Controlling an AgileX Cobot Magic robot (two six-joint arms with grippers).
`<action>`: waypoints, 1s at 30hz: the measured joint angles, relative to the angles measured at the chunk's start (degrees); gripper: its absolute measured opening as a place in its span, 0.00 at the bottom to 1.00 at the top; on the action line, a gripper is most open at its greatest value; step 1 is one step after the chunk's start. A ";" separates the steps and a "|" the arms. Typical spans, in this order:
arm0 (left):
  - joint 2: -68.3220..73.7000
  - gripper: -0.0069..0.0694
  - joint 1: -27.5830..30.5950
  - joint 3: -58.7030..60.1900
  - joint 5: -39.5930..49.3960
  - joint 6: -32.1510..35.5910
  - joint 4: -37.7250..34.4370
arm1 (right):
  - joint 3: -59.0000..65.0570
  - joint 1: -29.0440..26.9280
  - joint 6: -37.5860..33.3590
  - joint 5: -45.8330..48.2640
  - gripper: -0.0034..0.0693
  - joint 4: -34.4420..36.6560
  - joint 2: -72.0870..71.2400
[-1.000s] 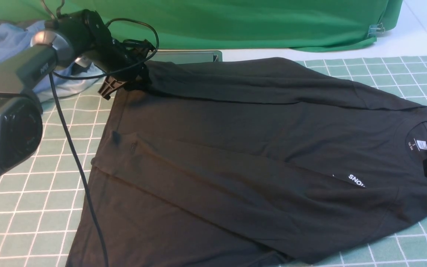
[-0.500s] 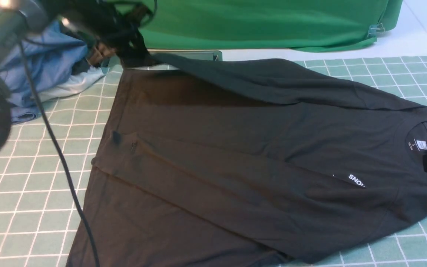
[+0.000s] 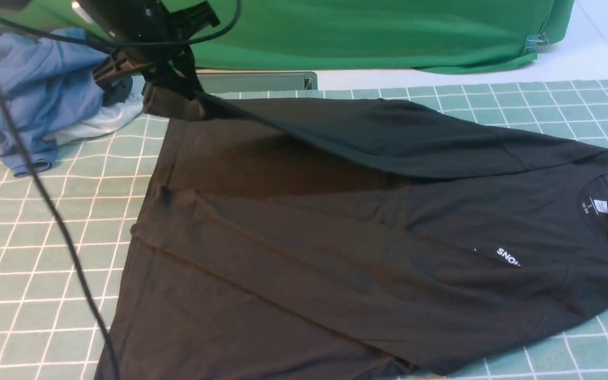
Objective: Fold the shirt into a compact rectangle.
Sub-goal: 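Fold the left side of the dark shirt inward over its body with the left gripper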
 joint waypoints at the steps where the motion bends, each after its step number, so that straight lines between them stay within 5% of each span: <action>1: -0.89 0.12 -0.22 1.16 0.00 0.09 -0.01 | 0.00 0.00 0.00 0.06 0.09 0.00 0.00; 7: -10.18 0.12 -1.07 21.12 -2.14 1.37 1.22 | 0.00 0.00 -0.07 0.24 0.10 0.00 0.00; 15: -10.55 0.12 -1.07 35.60 -17.40 1.03 5.44 | 0.00 0.00 -0.07 -0.39 0.11 0.00 0.00; 25: -11.16 0.21 -1.07 36.69 -12.33 -1.73 5.94 | 0.00 0.00 -0.11 -1.06 0.13 0.00 0.00; 30: -14.11 0.36 -1.07 36.69 -5.34 -1.73 8.43 | 0.00 0.00 -0.11 -1.15 0.15 0.00 0.00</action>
